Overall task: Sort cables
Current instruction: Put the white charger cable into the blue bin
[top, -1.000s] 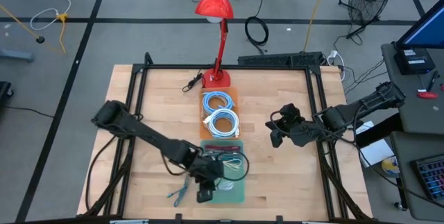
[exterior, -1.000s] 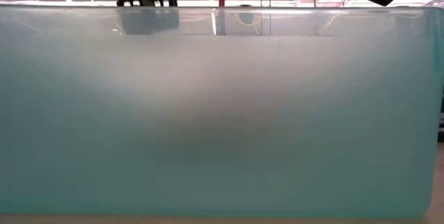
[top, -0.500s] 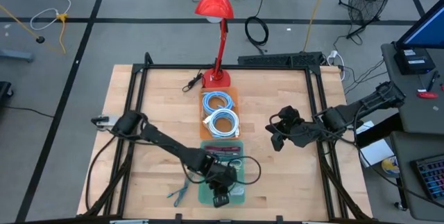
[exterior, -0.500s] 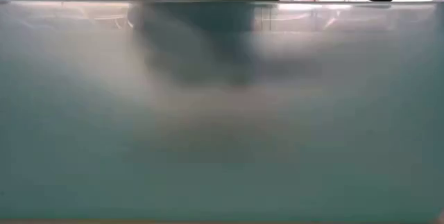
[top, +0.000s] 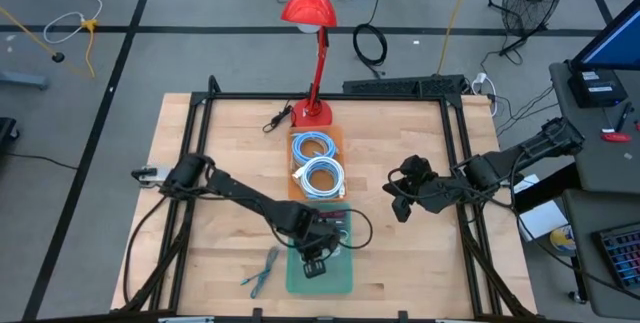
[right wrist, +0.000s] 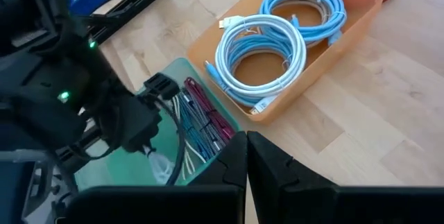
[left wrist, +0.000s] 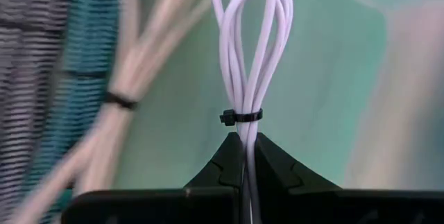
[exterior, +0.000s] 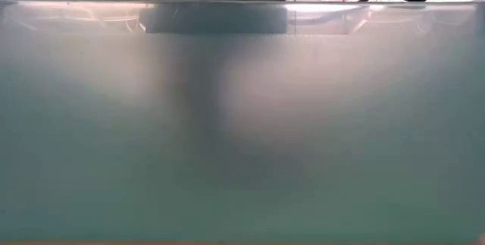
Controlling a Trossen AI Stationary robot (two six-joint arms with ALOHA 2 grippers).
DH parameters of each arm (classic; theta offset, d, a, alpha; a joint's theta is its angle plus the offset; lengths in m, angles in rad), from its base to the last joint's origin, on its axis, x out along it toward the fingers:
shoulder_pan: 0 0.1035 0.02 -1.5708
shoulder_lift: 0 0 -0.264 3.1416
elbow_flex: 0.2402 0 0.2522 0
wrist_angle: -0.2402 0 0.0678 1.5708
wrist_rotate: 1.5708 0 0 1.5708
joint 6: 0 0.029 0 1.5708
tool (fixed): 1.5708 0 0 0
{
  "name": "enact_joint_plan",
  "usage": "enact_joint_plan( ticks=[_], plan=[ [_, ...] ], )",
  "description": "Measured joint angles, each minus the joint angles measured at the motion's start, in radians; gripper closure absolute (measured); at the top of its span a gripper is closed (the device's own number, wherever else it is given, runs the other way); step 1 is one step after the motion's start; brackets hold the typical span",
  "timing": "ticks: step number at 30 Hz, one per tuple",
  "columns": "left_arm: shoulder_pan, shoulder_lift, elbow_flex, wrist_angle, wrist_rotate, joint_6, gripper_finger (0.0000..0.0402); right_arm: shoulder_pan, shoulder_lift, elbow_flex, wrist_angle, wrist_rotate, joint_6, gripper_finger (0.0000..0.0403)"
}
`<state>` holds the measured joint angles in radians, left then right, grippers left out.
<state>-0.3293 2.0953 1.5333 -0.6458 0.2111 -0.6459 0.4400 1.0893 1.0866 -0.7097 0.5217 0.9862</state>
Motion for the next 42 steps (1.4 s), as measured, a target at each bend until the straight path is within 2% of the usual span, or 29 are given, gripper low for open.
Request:
enact_joint_plan(
  ticks=[8,12,18,25,32,42],
  plan=[
    [0.044,0.0,0.0,-0.051,-0.01,0.085,0.039,0.0,0.0,0.0,0.0,0.0,-0.028,0.0403],
    [0.06,0.0,0.0,-0.043,0.062,0.102,0.039,0.0,0.0,0.0,0.0,0.0,-0.03,0.0403],
    [0.012,0.0,0.0,-0.036,0.217,0.11,0.039,-0.002,0.0,0.0,-0.001,0.0,-0.041,0.0403],
    [-0.034,0.0,0.0,-0.019,0.184,0.094,0.039,-0.023,0.0,0.0,-0.001,0.0,-0.057,0.0403],
    [-0.017,0.0,0.0,0.017,0.147,0.098,0.039,-0.036,0.0,0.0,0.001,0.0,-0.057,0.0403],
    [0.007,0.0,0.0,0.018,0.155,0.115,0.0373,-0.035,0.0,0.0,0.003,0.0,-0.057,0.0403]
  ],
)
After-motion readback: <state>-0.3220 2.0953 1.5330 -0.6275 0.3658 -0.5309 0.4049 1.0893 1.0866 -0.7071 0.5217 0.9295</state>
